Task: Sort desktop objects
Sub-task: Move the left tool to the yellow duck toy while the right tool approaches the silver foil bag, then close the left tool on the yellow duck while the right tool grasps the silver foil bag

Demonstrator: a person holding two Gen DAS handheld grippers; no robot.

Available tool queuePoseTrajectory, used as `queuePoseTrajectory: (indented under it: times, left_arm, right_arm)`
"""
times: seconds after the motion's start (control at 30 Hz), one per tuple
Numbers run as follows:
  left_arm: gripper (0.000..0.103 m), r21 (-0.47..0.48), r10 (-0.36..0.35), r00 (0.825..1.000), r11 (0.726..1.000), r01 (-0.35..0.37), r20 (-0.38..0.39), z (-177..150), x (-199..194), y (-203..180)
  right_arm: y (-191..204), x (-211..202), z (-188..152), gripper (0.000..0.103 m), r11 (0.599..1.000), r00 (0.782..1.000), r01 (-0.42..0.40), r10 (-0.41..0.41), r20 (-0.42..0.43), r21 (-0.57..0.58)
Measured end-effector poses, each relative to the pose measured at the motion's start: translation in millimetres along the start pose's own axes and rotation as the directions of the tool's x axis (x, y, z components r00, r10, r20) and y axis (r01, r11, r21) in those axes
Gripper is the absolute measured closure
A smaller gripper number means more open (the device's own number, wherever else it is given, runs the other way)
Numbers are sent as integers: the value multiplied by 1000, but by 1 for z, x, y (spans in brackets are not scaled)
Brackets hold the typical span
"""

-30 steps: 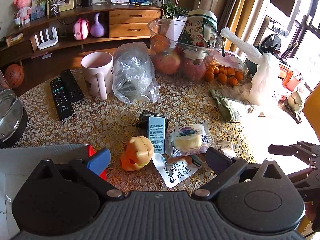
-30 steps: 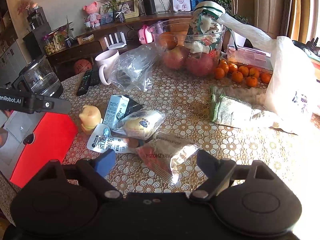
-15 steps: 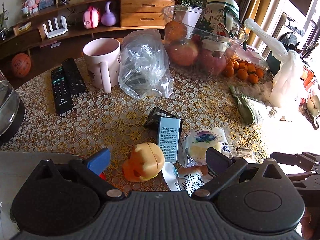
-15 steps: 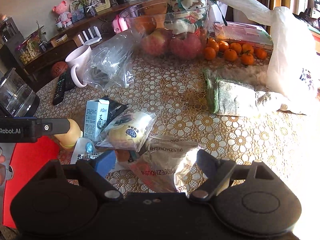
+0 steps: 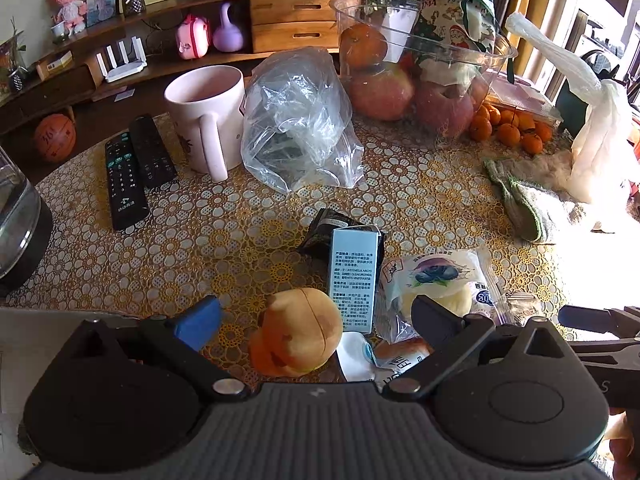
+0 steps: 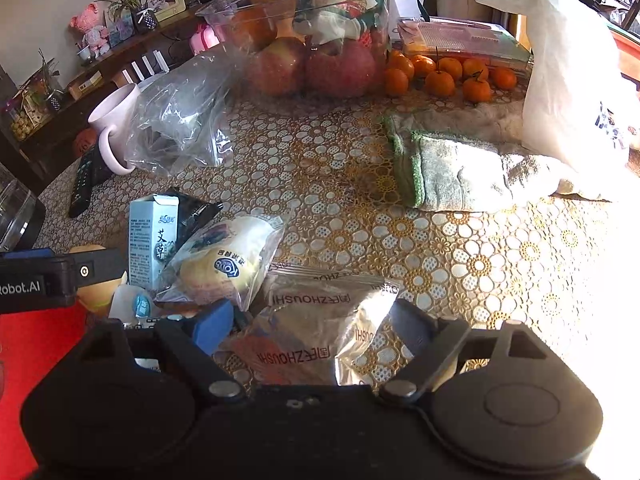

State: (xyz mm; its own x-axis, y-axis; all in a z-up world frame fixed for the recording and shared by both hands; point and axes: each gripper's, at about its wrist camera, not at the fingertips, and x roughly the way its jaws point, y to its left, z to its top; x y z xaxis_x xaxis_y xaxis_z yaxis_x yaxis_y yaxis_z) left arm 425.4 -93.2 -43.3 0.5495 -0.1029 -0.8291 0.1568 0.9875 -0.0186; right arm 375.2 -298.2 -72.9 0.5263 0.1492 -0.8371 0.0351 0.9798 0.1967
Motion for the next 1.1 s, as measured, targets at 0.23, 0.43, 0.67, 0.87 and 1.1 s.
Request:
queuePoseTrajectory:
  times: [0.23,0.43,0.67,0.87,1.1]
  left_arm:
    - [4,-18,-54,998,998,55,12,1,-1,0]
    - [7,-16,-49,999,999,49,13,5,2,1]
    - [51,54,2,1000,999,-3,22,-2,2,-7]
    - [66,112,35,999,993,-37,20,-7,2,-10]
    - [69,108,29,999,994,-32,30,-10,-4,-8]
  right_arm:
    - [-1,5,-3,22,1000,1000,-2,2,-18,-1]
    - [0,6,-2,26,1000,1000,-9,9,-22,-14]
    - [3,4,-3,39,999,1000,-16,15,-22,-44]
    - [4,2,-3,49,998,1000,-13,12,-22,-60]
    - [0,-6,-5,63,997,1000,-10,9,-7,-71]
